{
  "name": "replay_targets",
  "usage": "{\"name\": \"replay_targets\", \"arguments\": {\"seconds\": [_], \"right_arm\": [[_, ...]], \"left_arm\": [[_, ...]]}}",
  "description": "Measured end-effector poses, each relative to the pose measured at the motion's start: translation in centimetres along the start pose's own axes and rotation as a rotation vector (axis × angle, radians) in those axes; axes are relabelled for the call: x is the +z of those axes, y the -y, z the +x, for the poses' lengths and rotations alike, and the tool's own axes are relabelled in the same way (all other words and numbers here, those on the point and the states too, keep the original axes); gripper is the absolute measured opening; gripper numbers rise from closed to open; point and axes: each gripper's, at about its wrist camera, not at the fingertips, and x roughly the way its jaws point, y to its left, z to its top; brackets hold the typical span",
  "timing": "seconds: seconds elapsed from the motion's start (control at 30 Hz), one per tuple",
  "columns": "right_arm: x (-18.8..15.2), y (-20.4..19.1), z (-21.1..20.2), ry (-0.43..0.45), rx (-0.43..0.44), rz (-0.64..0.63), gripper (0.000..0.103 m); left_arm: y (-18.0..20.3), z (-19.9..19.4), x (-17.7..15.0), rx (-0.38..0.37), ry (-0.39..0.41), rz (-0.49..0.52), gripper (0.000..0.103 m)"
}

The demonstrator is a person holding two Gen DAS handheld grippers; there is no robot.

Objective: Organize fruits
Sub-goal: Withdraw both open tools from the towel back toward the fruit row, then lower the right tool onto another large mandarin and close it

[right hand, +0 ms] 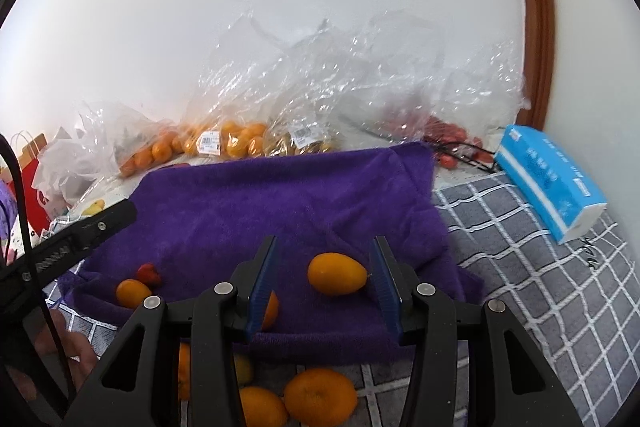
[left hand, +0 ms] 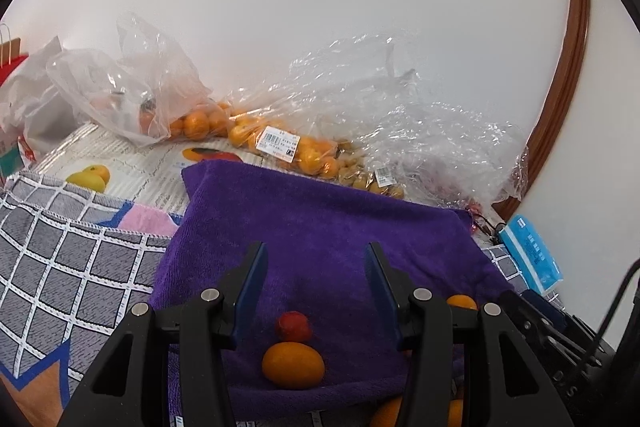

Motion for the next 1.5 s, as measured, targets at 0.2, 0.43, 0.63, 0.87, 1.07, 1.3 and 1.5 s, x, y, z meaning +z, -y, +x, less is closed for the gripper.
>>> {"name": "replay_targets", "arguments": {"seconds": [0.2,0.43,0.63,0.87,1.07,1.3,1.5], "right_arm": [[-0.8,0.5,-1.7,-0.001,-0.025,-0.021,0.052],[-1.2,1.7,-4.7,0.015,-0.088,0.015,0.052],[-1.5,1.8,-6.3,-0.048,-0.078,0.007,0.052],[-2.9,1.3,-6.9,-0.094,-0.091,-0.027,0.052],[-4.8,1.3,-5.7,-0.138,-0.012,-0.009,0.047],[-5.9,1.6,-3.1,-0.201,0.031,0.001,0.029],[-5.5,1.9,-1.5,-0.215,0.096,0.038,0.030]], "left_arm": [[0.7,-0.9,0.3,-0.039,0.006,0.029,0.048],[0.7,-1.1,0.7,-0.056,-0.018,0.027,0.047],[0.0,-2.7,2.0,-0.077,-0.008,-0.030,0.046],[-1.2,-4.8,1.1,-0.014,-0.118,0.017,0.048],[-3.6,-6.2,-3.0,0.069,-0.203,0.041,0.048],[-3.7,-6.0,-6.3,0.111,-0.256,0.114,0.048],[-3.2,-4.9,-7.1,0.097,-0.310,0.124,0.052]]}}
